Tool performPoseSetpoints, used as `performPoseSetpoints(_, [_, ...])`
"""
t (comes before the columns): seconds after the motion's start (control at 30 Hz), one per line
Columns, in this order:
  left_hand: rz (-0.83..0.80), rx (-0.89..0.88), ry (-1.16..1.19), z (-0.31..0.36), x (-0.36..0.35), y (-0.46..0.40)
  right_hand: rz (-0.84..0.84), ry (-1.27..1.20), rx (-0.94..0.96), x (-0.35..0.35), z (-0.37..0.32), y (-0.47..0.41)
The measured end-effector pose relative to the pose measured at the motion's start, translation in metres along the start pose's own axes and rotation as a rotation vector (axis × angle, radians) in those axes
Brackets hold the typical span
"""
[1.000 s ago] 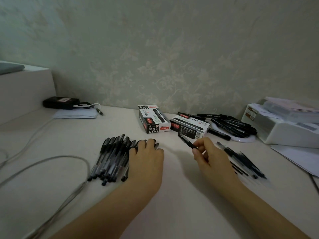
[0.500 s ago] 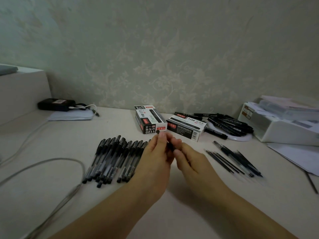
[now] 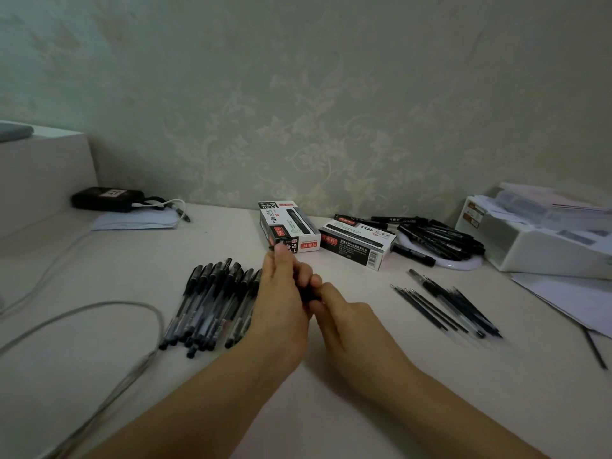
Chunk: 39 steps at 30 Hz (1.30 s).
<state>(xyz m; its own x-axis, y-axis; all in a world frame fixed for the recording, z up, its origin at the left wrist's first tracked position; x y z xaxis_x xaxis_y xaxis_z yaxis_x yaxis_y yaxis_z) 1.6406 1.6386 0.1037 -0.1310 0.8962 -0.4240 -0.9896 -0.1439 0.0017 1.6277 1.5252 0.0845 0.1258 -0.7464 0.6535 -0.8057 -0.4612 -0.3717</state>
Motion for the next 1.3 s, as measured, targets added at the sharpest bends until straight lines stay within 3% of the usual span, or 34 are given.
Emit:
performPoseSetpoints(0.1, [0.035,-0.049,-0.119,0.002,0.004,-0.003,0.026,0.055,-0.037,0.012,0.004,-0.001])
performPoseSetpoints(0.3, [0.064,0.016,0.016,0.005,0.018,-0.019,0.12,-0.029,-0.085,0.023,0.01,0.001])
performPoseSetpoints(0.33, [0.047,0.009,-0.077,0.003,0.018,-0.021,0.141,-0.062,-0.085,0.024,0.011,0.001])
performPoseSetpoints(0.4, [0.008,-0.114,-0.539,-0.002,0.019,-0.022,0.186,-0.136,-0.093,0.025,0.013,0.002])
performPoseSetpoints(0.5, [-0.06,-0.511,-1.365,-0.012,0.022,-0.019,0.251,-0.229,-0.136,0.027,0.017,0.002])
performPoseSetpoints(0.6, [-0.166,-0.636,-1.681,-0.019,0.022,-0.015,0.317,-0.267,-0.186,0.03,0.024,0.0])
performPoseSetpoints(0.93, [-0.144,-0.645,-1.701,-0.02,0.025,-0.018,0.457,-0.532,-0.384,0.033,0.036,-0.004])
performPoseSetpoints(1.1, [-0.072,-0.686,-1.53,-0.012,0.018,-0.009,0.427,-0.754,-0.436,0.03,0.034,-0.006])
performPoseSetpoints(1.3, [-0.287,-0.68,-1.459,-0.01,0.008,-0.002,0.285,-0.973,-0.436,0.026,0.032,-0.003])
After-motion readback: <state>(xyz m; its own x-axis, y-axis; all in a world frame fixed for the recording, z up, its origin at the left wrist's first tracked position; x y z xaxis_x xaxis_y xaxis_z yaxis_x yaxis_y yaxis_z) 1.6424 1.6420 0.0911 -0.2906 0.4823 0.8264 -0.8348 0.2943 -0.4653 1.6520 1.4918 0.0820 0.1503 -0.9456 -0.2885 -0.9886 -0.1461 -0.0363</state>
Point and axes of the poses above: each hand's wrist, its own y-axis away from the middle knuckle, its own x-axis out of the back of the hand, z = x × y, the point moved 1 cm from there along -y, towards the middle knuckle, and after that the axes turned 15 degrees about -y, right-handed, at the moved point
